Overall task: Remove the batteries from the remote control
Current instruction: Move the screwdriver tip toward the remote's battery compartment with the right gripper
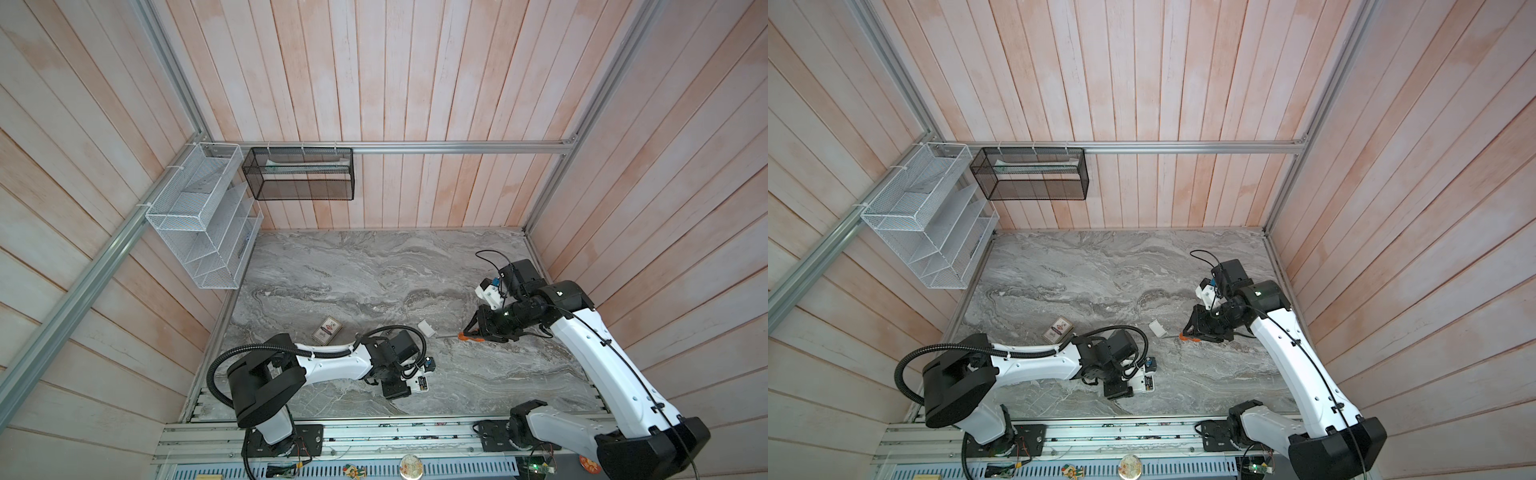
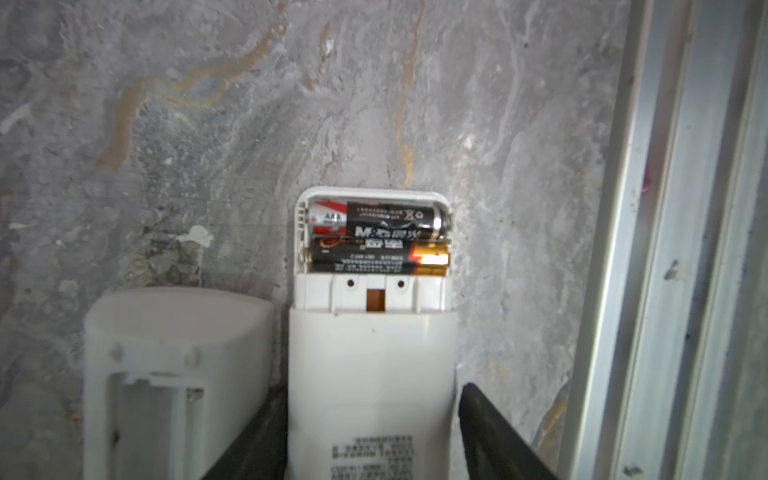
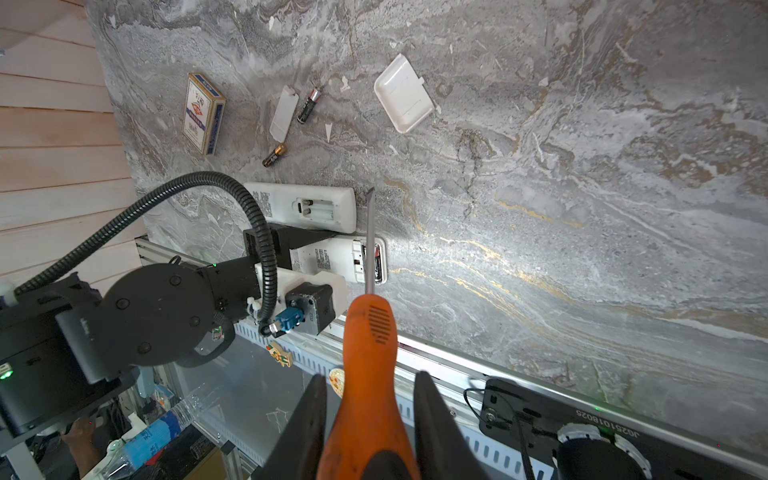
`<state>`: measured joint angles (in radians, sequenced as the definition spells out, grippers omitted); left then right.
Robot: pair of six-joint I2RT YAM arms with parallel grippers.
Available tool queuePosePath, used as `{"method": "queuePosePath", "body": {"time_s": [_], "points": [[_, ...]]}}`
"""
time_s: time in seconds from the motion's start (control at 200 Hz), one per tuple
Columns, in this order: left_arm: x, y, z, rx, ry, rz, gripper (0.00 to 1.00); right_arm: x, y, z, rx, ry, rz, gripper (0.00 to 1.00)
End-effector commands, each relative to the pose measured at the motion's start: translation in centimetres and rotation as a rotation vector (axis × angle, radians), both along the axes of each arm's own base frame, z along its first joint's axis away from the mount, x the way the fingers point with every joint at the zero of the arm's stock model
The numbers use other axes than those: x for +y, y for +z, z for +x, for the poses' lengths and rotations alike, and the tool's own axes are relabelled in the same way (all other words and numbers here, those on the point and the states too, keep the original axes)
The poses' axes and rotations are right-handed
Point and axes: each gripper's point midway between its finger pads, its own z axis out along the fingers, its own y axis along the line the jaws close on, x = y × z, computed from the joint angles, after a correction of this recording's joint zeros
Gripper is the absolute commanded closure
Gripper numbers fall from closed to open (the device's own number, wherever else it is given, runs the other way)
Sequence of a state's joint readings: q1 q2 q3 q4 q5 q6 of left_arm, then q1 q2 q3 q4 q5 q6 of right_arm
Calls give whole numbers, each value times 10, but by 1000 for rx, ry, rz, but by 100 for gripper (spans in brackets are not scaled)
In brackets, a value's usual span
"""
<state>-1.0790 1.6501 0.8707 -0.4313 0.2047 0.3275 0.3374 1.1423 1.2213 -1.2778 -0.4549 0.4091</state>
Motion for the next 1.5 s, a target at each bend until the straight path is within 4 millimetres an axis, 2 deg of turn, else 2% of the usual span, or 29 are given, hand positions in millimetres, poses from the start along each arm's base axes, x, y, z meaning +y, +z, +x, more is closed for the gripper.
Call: {"method": "queuePosePath", "body": {"time_s": [0.0,0.205,0.505,0.57,0.64,0.73,0.875,0.99,1.15,1.375,1.495], "points": [[42,-29,-21,79,17,156,34,-1,-4,-20,56,38,19,84],[48,-26,-23,64,-3,159,34,6,-5,-34,75,104,61,85],[55,-29,-27,77,-8,183,36,17,-24,-48,102,182,44,85],[57,-28,-28,76,-11,184,41,17,-28,-50,109,194,38,85],[56,-28,-29,85,-19,182,53,18,-29,-51,99,212,36,85],[58,-29,-31,98,-28,194,61,23,-27,-52,65,257,43,85],[59,-29,-33,112,-32,215,65,40,-19,-54,-29,359,66,85],[60,-25,-33,115,-34,218,68,49,-26,-62,-32,442,44,85],[60,-19,-33,114,-38,214,72,48,-37,-66,-31,489,-16,85],[71,-18,-35,121,-38,254,75,49,-32,-62,-103,525,-33,85],[76,-14,-31,112,-20,252,76,53,-21,-53,-203,571,-36,87]]}}
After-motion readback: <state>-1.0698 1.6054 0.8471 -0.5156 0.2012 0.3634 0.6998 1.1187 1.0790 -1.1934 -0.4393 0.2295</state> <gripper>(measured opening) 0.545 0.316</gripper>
